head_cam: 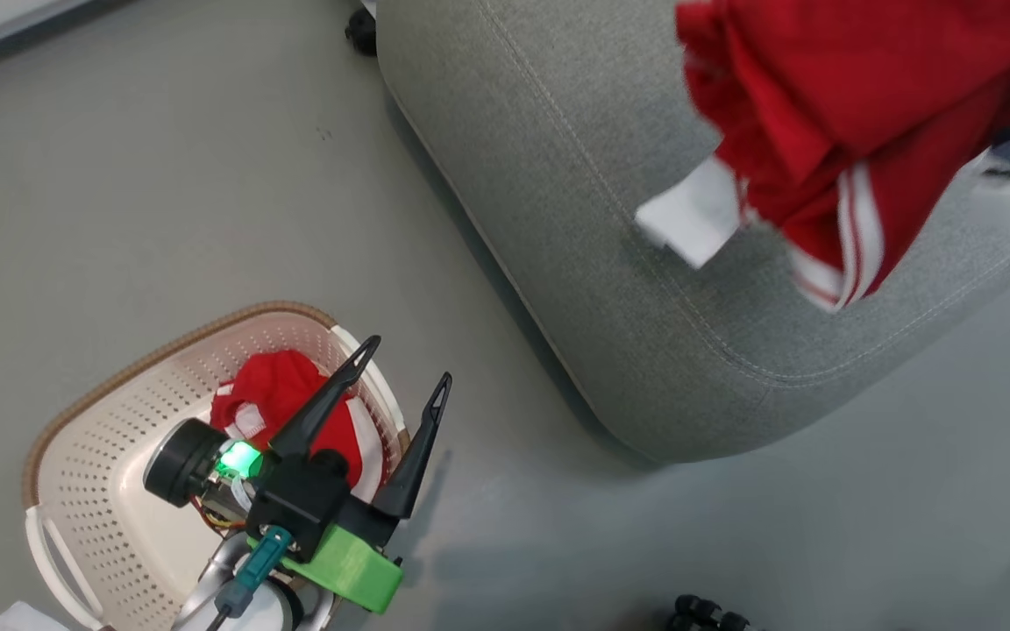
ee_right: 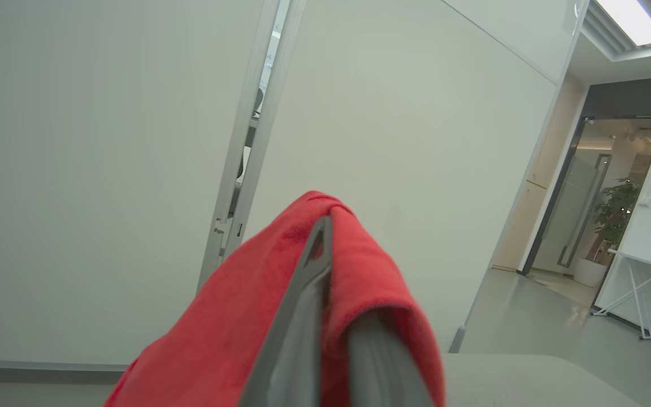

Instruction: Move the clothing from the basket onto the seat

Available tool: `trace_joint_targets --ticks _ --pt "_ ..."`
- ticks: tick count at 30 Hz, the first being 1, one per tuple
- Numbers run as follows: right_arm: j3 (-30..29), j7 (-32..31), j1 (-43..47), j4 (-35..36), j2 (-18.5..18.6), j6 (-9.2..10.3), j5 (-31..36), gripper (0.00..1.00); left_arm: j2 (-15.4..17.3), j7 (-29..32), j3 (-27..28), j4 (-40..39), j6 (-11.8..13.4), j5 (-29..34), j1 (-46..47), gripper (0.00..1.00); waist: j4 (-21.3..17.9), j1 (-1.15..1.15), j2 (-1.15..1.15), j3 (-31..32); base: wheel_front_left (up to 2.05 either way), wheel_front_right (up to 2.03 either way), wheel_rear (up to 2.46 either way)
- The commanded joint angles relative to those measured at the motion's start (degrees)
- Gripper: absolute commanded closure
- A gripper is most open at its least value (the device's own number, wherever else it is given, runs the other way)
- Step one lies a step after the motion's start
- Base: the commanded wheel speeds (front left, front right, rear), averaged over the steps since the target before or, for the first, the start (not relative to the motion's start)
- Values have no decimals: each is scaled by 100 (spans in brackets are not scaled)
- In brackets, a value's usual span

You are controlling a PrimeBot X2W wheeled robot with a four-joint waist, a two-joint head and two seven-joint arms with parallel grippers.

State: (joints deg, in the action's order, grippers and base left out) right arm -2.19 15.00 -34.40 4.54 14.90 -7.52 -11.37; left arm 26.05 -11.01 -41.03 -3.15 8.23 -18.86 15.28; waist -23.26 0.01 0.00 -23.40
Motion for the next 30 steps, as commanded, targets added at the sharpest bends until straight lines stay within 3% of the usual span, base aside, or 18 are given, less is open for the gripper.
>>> trace_joint_targets --ticks 1,3,8,17,18,19,20,21,26,30 --pt "-169 28 -314 -69 108 6 48 100 97 61 15 -80 -16 65 173 0 -3 -1 0 -1115 0 0 0" --pt "-481 28 -724 -223 393 6 92 100 140 146 7 -192 -49 109 275 0 147 -1 0 -1332 0 0 0" --pt "-870 22 -1284 -935 699 6 209 100 143 146 58 -247 -94 166 565 0 560 -1 0 -1695 0 0 0" --pt "-1174 22 -1223 -2693 414 6 180 100 -75 -49 94 29 -141 191 965 0 1098 -1 0 -1953 0 0 0" --pt "-1244 22 -1161 -2816 354 7 189 94 -99 -77 87 70 -144 177 970 0 1134 -1 0 -1946 0 0 0" --pt "-1319 22 -1117 -2899 309 7 210 80 -122 -94 77 109 -150 167 975 0 1162 -1 0 -1929 0 0 0" --pt "-1395 22 -1013 -2990 226 6 250 13 -165 -133 64 164 -149 146 977 0 1201 -1 0 -1890 0 0 0" --pt "-1463 22 -945 -3011 152 6 259 0 -189 -155 59 210 -147 136 972 0 1221 -1 0 -1856 0 0 0" --pt "-1796 22 -360 -2827 -310 7 390 0 -323 -264 34 499 -163 41 843 0 1220 -1 0 -1535 0 0 0" --pt "-1696 22 357 -2464 -633 6 589 0 -462 -369 53 795 -127 -3 709 0 1208 -1 0 -1083 0 0 0"
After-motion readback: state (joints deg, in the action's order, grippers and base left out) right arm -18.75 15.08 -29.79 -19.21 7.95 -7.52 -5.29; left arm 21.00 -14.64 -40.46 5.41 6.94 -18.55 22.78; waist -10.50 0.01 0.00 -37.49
